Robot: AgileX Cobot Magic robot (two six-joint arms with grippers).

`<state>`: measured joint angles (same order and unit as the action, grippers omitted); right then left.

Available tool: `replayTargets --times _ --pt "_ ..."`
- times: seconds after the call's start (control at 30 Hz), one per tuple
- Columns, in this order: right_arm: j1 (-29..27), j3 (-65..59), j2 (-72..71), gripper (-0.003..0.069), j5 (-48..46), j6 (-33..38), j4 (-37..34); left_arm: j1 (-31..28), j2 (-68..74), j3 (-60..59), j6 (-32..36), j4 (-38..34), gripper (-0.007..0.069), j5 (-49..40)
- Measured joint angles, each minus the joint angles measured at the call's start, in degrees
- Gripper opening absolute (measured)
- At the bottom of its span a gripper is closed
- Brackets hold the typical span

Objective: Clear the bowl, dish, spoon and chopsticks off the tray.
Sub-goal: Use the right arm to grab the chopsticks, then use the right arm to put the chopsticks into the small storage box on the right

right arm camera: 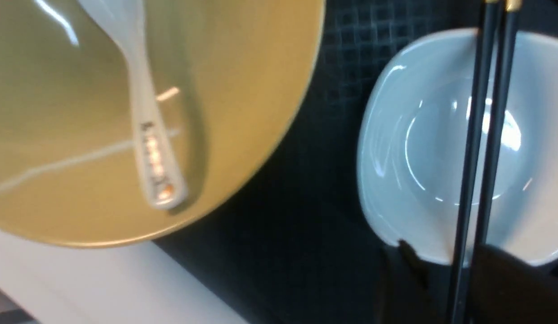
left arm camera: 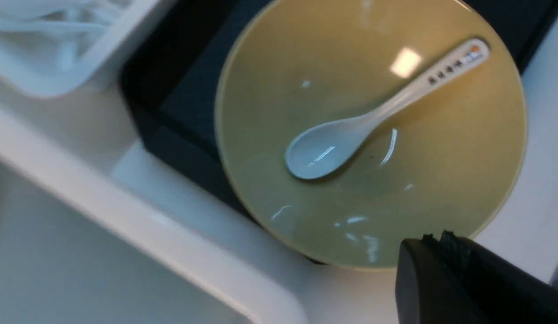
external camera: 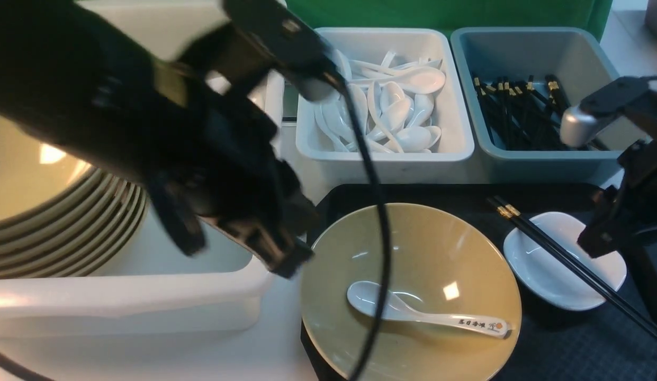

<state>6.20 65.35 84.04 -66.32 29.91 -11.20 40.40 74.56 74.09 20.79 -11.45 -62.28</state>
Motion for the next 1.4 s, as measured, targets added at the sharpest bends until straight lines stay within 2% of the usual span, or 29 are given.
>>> replayTargets --times 0.07,0.17,0.37,0.63,0.77,0.83,0.9,0.93,1.17,1.27,1.4 --pt "0.36 0.06 2.79 0.0389 1.07 0.31 1.22 1.67 2.16 0.00 0.94 0.00 -0.0008 0.06" --pt "2.66 0.06 6.57 0.0447 4.01 0.22 5.99 2.50 3.83 0.00 1.53 -0.05 -0.0008 0.12" --pt "5.20 0.27 11.23 0.0459 13.09 -3.50 13.50 2.49 4.10 0.00 2.84 0.47 -0.0008 0.34" --pt "5.20 0.49 17.89 0.0446 17.24 -4.76 14.43 2.49 4.10 0.00 2.88 1.67 -0.0008 1.22" --pt "5.20 0.49 21.11 0.0349 17.72 -4.81 14.43 2.49 4.10 0.00 2.88 1.67 -0.0008 1.73" --pt "5.20 0.56 21.49 0.0267 17.50 -4.93 14.43 2.49 4.10 0.00 2.88 1.69 -0.0008 1.78" --pt "5.25 1.18 21.42 0.0144 15.91 -5.53 14.43 2.49 4.10 0.00 2.88 1.69 -0.0008 1.78" --pt "5.25 1.62 21.20 0.0116 15.03 -6.37 14.43 2.49 4.10 0.00 2.88 1.69 -0.0008 1.78" --pt "5.25 2.54 12.93 0.0122 6.34 -10.23 14.47 2.49 4.10 0.00 2.88 1.69 -0.0008 1.78" --pt "5.25 3.77 9.40 0.0122 5.31 -11.30 14.47 2.49 4.10 0.00 2.88 1.69 -0.0008 1.78" --pt "3.25 12.78 8.46 0.0122 5.39 -14.07 14.48 2.49 4.10 0.00 2.88 1.52 -0.0008 2.51"
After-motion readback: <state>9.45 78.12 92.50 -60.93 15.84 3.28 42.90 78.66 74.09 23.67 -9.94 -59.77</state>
